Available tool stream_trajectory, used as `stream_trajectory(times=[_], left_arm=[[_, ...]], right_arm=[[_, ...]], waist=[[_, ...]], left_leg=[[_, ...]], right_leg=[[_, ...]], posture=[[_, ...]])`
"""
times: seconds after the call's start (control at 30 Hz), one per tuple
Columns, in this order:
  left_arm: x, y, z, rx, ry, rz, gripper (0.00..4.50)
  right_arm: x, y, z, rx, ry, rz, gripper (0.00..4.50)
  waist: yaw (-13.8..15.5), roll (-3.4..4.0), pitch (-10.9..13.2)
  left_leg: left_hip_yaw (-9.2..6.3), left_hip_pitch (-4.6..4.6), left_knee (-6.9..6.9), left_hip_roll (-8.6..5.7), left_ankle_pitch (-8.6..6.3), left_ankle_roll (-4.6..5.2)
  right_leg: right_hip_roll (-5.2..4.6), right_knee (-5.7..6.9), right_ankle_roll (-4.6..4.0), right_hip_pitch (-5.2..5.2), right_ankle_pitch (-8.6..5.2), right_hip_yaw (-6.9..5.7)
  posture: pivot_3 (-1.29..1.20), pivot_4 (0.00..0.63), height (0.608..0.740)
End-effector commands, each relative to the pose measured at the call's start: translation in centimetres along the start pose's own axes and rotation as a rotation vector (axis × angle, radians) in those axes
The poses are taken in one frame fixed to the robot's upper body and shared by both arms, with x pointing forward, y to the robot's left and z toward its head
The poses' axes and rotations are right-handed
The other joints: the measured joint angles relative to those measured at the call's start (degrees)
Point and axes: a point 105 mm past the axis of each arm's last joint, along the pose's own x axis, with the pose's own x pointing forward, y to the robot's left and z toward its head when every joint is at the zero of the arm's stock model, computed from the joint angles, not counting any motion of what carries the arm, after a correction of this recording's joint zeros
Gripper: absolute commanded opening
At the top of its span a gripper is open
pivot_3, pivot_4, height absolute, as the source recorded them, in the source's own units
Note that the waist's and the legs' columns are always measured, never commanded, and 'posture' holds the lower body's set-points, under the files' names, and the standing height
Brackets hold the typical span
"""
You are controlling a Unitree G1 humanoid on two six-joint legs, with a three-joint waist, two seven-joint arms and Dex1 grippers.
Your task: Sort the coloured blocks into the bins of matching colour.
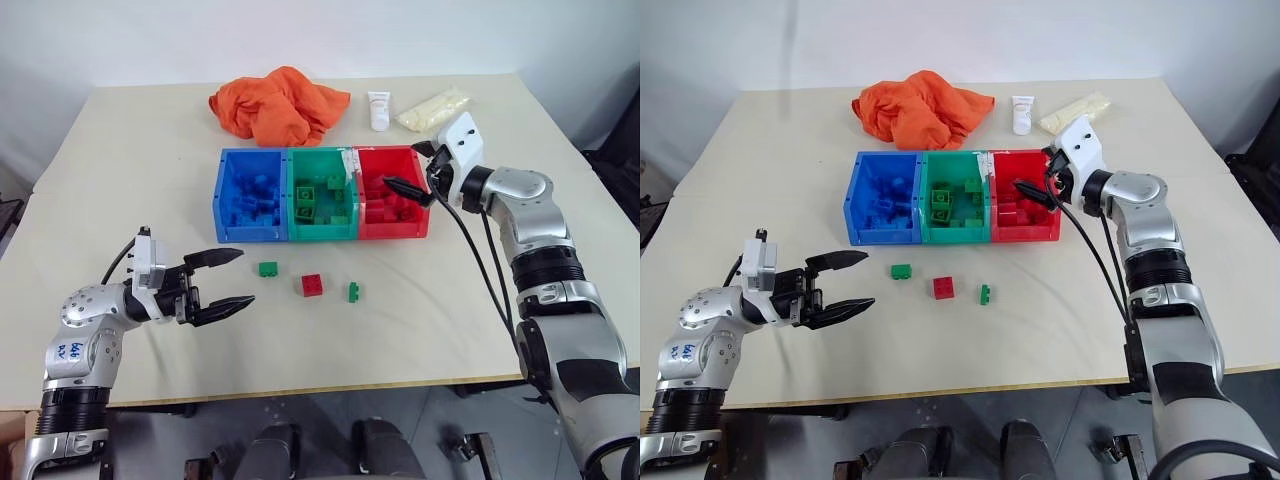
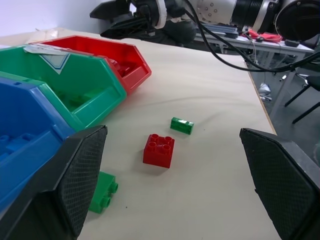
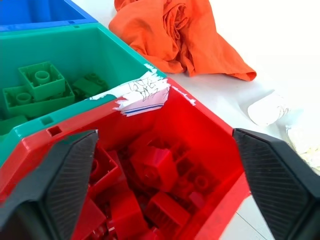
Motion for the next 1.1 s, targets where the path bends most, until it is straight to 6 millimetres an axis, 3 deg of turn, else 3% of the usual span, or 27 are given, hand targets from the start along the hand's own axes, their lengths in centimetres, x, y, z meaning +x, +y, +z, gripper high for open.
stream_trajectory(times=[0.03,0.23,0.33,0.43,0.57,0.73,1.1], left_arm=[[0.0,-0.1,0.5,0.029,-0.001,-0.017,4.5],[-0.3,0.2,0.1,0.022,0.015,-0.026,4.5],[-0.9,0.4,-0.4,0.017,0.036,-0.022,4.5],[-1.7,0.5,-0.6,0.012,0.034,-0.03,4.5],[-2.8,0.7,-0.7,0.019,0.041,-0.022,4.5],[-3.2,1.1,-0.7,0.037,0.05,-0.012,4.5],[-3.1,-0.4,-0.5,0.046,0.025,-0.03,4.5]], right_arm=[[-2.4,2.3,1.8,-0.058,-0.08,0.155,4.47],[-9.5,7.9,-1.8,0.001,0.044,0.4,4.47],[-12.8,8.5,-3.4,0.038,0.137,0.414,4.47],[-16.3,7.9,-5.1,0.063,0.254,0.376,4.47],[-18.7,7.2,-5.9,0.077,0.327,0.34,4.47],[-18.0,7.3,-5.4,0.068,0.321,0.345,4.47],[-8.6,13.0,-4.0,0.079,0.148,0.529,4.47]], waist=[[0.2,0.0,0.0],[2.0,0.0,0.0],[2.1,0.01,0.0],[2.1,0.01,0.0],[1.7,0.01,0.0],[2.0,0.01,0.0],[1.8,0.01,0.0]], left_leg=[[-0.01,0.0,0.02,0.0,0.0,0.0],[-0.16,-0.09,0.12,-0.11,-0.05,0.07],[-0.15,-0.09,0.18,-0.11,-0.05,0.08],[-0.12,-0.04,0.17,-0.09,-0.03,0.08],[-0.02,0.0,0.13,-0.04,-0.03,0.07],[0.0,0.02,0.15,-0.04,-0.03,0.07],[-0.01,-0.01,0.15,-0.02,-0.03,0.06]], right_leg=[[0.0,0.02,0.0,0.0,0.0,0.0],[-0.06,-0.12,0.01,0.13,0.01,0.01],[-0.06,-0.28,0.01,0.15,0.01,0.03],[-0.06,-0.35,0.01,0.21,0.0,0.04],[-0.04,-0.34,0.0,0.18,0.0,0.1],[-0.05,-0.34,-0.01,0.19,0.0,0.12],[-0.05,-0.28,-0.01,0.1,0.0,0.12]], posture=[[0.0,0.15,0.74],[0.0,0.15,0.74],[0.0,0.15,0.74],[0.0,0.15,0.74],[0.0,0.15,0.74],[0.0,0.15,0.74],[0.0,0.15,0.74]])
